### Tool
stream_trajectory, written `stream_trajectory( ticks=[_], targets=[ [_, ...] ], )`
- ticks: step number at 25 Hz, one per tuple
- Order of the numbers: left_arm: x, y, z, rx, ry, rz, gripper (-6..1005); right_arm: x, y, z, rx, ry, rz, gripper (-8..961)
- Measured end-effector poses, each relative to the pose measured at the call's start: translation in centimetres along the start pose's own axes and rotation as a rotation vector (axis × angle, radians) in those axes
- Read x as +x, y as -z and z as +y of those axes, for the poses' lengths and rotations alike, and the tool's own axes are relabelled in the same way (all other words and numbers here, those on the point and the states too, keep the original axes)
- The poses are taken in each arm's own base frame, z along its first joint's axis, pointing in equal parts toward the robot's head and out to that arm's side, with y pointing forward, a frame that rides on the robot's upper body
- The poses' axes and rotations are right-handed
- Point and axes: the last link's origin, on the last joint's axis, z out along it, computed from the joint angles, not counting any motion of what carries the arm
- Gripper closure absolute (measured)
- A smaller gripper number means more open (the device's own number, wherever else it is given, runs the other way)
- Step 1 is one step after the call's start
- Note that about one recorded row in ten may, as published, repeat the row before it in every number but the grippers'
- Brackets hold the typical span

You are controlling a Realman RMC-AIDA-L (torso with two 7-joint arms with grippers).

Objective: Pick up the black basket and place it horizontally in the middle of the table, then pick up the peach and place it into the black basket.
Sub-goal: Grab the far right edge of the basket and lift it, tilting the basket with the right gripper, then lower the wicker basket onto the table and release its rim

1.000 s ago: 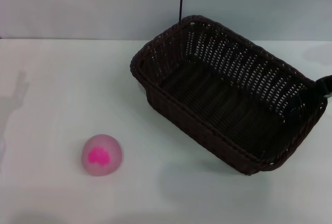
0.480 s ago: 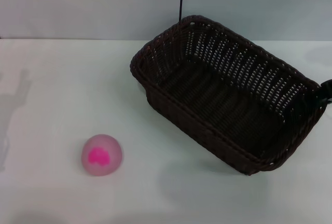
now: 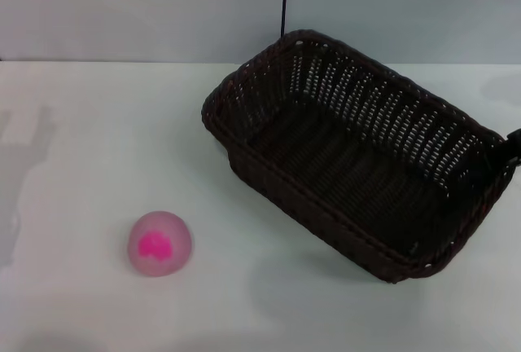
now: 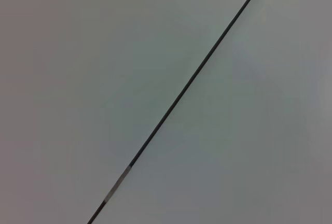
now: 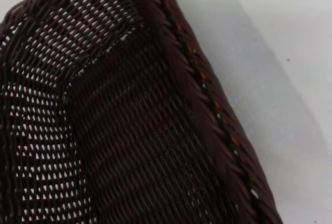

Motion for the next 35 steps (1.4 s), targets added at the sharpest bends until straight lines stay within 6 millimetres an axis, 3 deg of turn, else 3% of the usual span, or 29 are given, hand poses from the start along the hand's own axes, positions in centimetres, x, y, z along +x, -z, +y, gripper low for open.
stream_trajectory(
  ticks=[14,20,35],
  targets=[
    [-0.2,-0.5,0.1,-0.001,0.004,-0.009,215,0.2,0.1,-0.8,-0.003,0.017,-0.082,669],
    [-0.5,-0.6,0.2,-0.001,0.012,-0.020,215,0.8,1.0,-1.3,-0.087,-0.009,-0.201,720],
    [-0.9,-1.4,0.9,-0.017,0.027,-0.025,216,2.4,2.7,-1.9,-0.214,0.016,-0.360,740]
  ],
)
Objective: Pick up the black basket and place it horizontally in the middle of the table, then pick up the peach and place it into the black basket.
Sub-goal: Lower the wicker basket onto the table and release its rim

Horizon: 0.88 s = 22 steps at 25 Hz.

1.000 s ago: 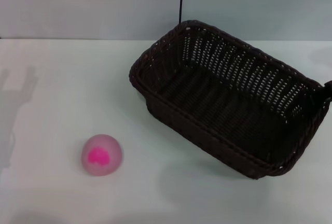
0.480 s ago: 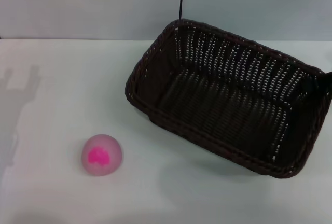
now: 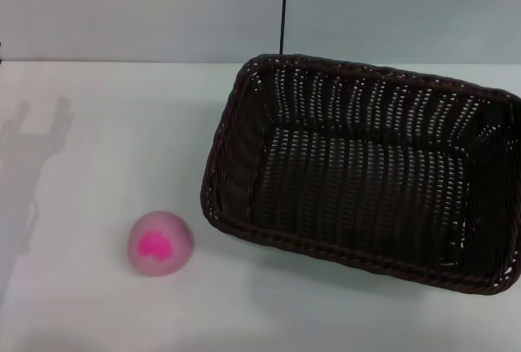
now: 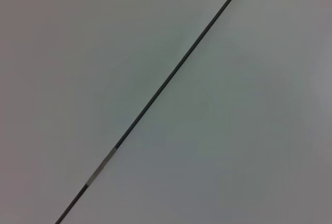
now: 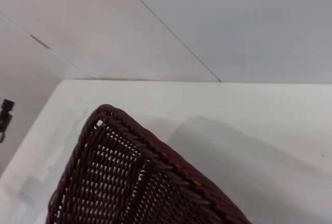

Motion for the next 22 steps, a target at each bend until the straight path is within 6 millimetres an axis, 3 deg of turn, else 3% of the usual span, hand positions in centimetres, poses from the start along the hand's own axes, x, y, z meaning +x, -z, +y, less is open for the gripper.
stream_trajectory(
  ticks=[8,22],
  targets=[
    [-0.2,-0.7,0.2,-0.005,0.002,-0.009,216,-0.4,-0.1,0.7,-0.049,0.068,0.013,740],
    [-0.7,-1.1,0.4,0.003,0.016,-0.025,216,-1.3,-2.4,1.9,-0.131,0.247,0.036,741]
  ],
)
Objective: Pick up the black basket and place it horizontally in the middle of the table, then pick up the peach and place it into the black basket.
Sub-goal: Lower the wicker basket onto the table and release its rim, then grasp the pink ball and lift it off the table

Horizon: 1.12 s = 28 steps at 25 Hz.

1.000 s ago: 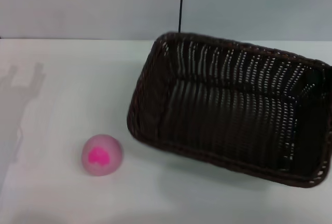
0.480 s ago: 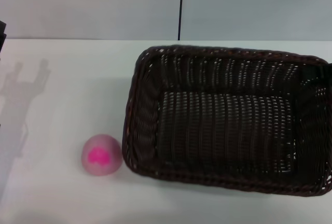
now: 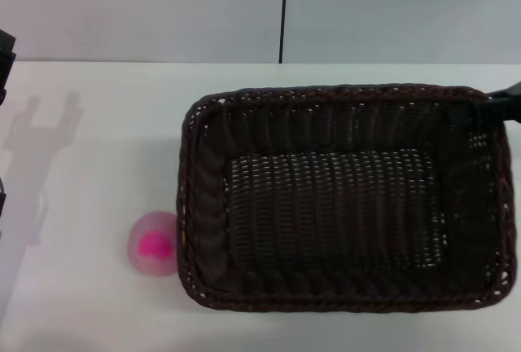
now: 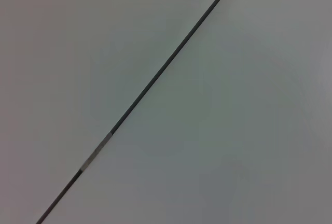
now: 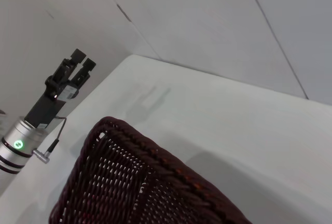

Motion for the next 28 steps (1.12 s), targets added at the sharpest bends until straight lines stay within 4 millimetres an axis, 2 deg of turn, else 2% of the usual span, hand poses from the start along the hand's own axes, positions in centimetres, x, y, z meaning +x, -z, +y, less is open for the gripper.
stream_trajectory(
  ticks=[8,18,20,24,28],
  targets=[
    [-0.3,0.0,0.1,0.007,0.010,-0.007,216,-0.6,-3.0,0.0,0.007,0.096,-0.007,741],
    [-0.5,0.2,0.1,0.004,0.017,-0.019,216,-1.2,-3.5,-0.5,0.048,0.162,-0.026,746],
    [-0.6,0.2,0.2,0.002,0.017,-0.023,216,-1.3,-3.4,-0.7,0.061,0.175,-0.043,694],
    [-0.9,0.2,0.5,-0.015,0.020,-0.042,216,-2.8,-2.4,-1.2,0.128,0.247,-0.157,597],
    [-1.1,0.3,0.6,-0.024,0.028,-0.054,216,-4.4,-0.9,-1.9,0.217,0.327,-0.350,524]
  ],
)
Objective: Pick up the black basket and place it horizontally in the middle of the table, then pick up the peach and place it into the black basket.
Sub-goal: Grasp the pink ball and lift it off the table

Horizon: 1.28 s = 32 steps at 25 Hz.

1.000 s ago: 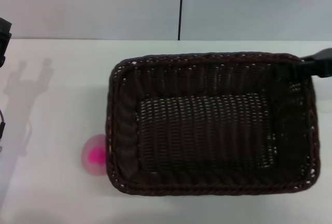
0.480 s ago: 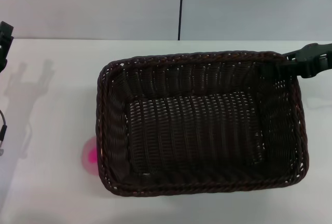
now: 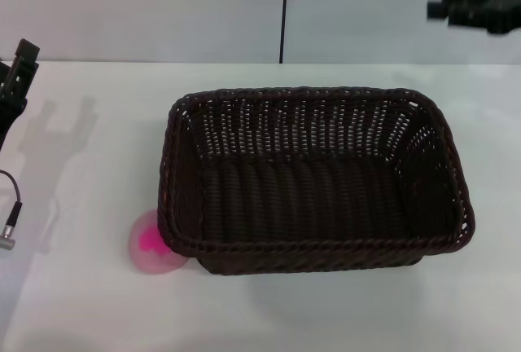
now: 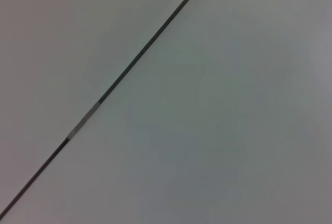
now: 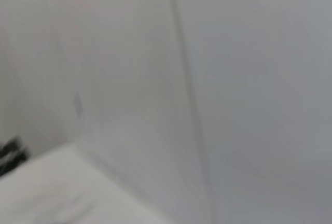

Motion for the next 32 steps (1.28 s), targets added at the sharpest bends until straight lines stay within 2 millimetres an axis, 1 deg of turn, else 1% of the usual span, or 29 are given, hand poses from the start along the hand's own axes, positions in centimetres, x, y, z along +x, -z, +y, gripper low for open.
stream_trajectory(
  ticks=[1,3,4,5,6,7,9,10,11,14,15,16,18,19,20,21,24,29,30,32],
  targets=[
    [0.0,0.1,0.0,-0.002,0.002,-0.003,216,0.0,0.0,0.0,0.000,0.000,0.000,506],
    [-0.1,0.2,0.0,-0.010,0.003,-0.013,216,0.3,0.4,0.0,0.027,0.006,-0.069,470],
    [-0.1,0.3,0.0,-0.013,0.001,-0.018,216,0.8,0.7,0.0,0.044,0.002,-0.109,452],
    [-0.1,0.5,0.0,-0.018,-0.001,-0.024,216,2.0,1.3,0.4,0.077,-0.011,-0.184,452],
    [-0.1,0.8,-0.1,-0.026,-0.006,-0.031,216,2.0,1.3,0.4,0.077,-0.011,-0.184,452],
    [0.0,1.0,-0.1,-0.032,-0.010,-0.036,216,2.6,1.7,0.6,0.096,-0.016,-0.224,452],
    [0.5,1.6,-0.3,-0.067,-0.035,-0.050,216,4.1,2.7,1.2,0.141,-0.039,-0.300,452],
    [0.9,2.2,-0.5,-0.096,-0.049,-0.068,216,5.9,3.9,1.8,0.202,-0.060,-0.381,452],
    [1.3,2.7,-0.7,-0.122,-0.065,-0.091,216,5.9,3.9,1.8,0.202,-0.060,-0.381,452],
    [2.7,4.4,-1.3,-0.205,-0.122,-0.182,216,8.4,5.7,2.7,0.288,-0.103,-0.460,452],
    [3.4,5.4,-1.4,-0.264,-0.158,-0.236,216,10.0,6.8,3.1,0.339,-0.145,-0.496,452],
    [3.4,5.4,-1.4,-0.264,-0.158,-0.236,216,10.0,6.8,3.1,0.339,-0.145,-0.496,452],
    [4.1,6.9,-1.3,-0.370,-0.225,-0.344,216,11.3,7.6,3.5,0.385,-0.178,-0.532,452],
    [4.1,6.9,-1.3,-0.370,-0.225,-0.344,216,11.9,7.9,3.7,0.405,-0.193,-0.548,452],
    [4.2,7.6,-1.4,-0.406,-0.252,-0.406,216,12.7,8.2,4.0,0.427,-0.213,-0.571,452],
    [4.2,7.6,-1.4,-0.406,-0.252,-0.406,216,12.7,8.2,4.0,0.427,-0.213,-0.571,452],
    [3.9,8.5,-1.4,-0.440,-0.274,-0.481,217,13.2,8.4,4.0,0.447,-0.237,-0.590,452],
    [2.3,9.7,-0.9,-0.490,-0.286,-0.571,217,13.0,8.3,3.9,0.447,-0.242,-0.597,452],
    [1.7,9.9,-1.0,-0.480,-0.300,-0.584,217,12.8,8.0,3.8,0.440,-0.244,-0.600,452],
    [1.4,10.0,-1.0,-0.469,-0.307,-0.590,217,12.7,7.8,3.8,0.438,-0.245,-0.601,452]
  ],
)
